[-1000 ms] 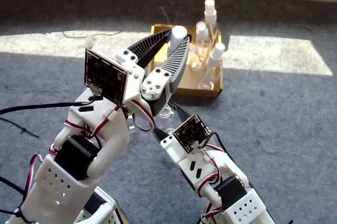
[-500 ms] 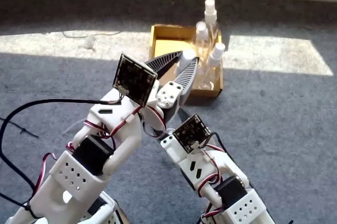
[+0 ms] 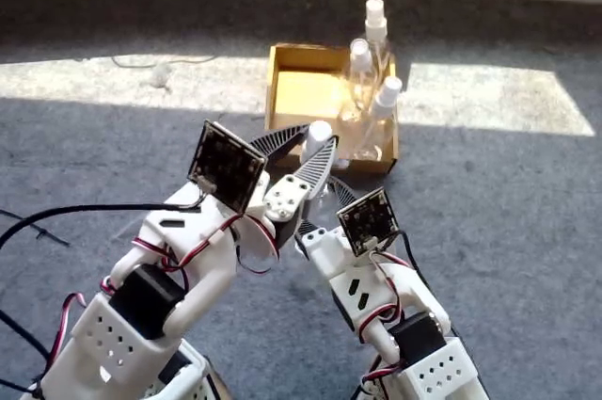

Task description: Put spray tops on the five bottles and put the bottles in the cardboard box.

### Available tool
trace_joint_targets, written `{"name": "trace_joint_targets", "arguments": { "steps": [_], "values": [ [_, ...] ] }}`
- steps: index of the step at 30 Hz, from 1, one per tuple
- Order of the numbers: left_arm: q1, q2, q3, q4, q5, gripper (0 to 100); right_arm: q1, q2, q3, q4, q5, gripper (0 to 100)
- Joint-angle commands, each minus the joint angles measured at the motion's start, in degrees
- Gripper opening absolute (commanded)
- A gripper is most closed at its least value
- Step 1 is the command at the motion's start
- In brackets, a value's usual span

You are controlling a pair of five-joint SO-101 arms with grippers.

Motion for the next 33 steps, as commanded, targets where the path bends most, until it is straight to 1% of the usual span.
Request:
{"name": "trace_joint_targets", "arguments": {
  "steps": [1,3,5,8,10,14,17,19,23,31,33],
  "values": [
    [0.31,-0.75,3.56,0.00,-0.53,1,1.19,0.13,-1.27,-1.19,-0.53,0.5],
    [0.31,-0.75,3.82,0.35,-0.53,4,1.19,0.13,-1.27,-1.19,-0.53,0.5],
    [0.22,-0.84,3.47,1.23,-0.53,10,0.57,0.13,-1.27,-1.19,-0.44,0.5],
    [0.31,-1.36,3.12,1.49,-4.04,18,-0.40,0.13,-1.19,-1.19,-0.35,0.5],
    [0.31,-1.36,0.48,1.58,-4.75,20,-0.40,0.13,-1.10,-1.19,-0.35,0.5],
    [0.75,-1.01,-6.55,5.36,-4.66,20,-0.31,0.13,-1.10,-1.19,-0.26,0.5],
    [-1.54,-0.75,-7.87,5.63,-4.66,20,-0.31,0.13,-1.10,-1.19,-0.26,0.5],
    [-4.00,-0.66,-5.67,5.45,-4.75,20,-0.31,0.13,-1.01,-1.19,-0.26,0.5],
    [-7.34,-0.66,0.92,0.18,-4.92,20,-0.40,0.13,-0.92,-1.19,-0.26,0.5],
    [-7.78,-0.66,7.78,-1.05,-5.10,20,-0.40,0.13,-0.92,-1.19,-0.35,0.5],
    [-7.78,-0.66,9.01,-2.55,-5.80,20,-0.40,0.13,-0.92,-1.19,-0.53,0.5]
  ]
}}
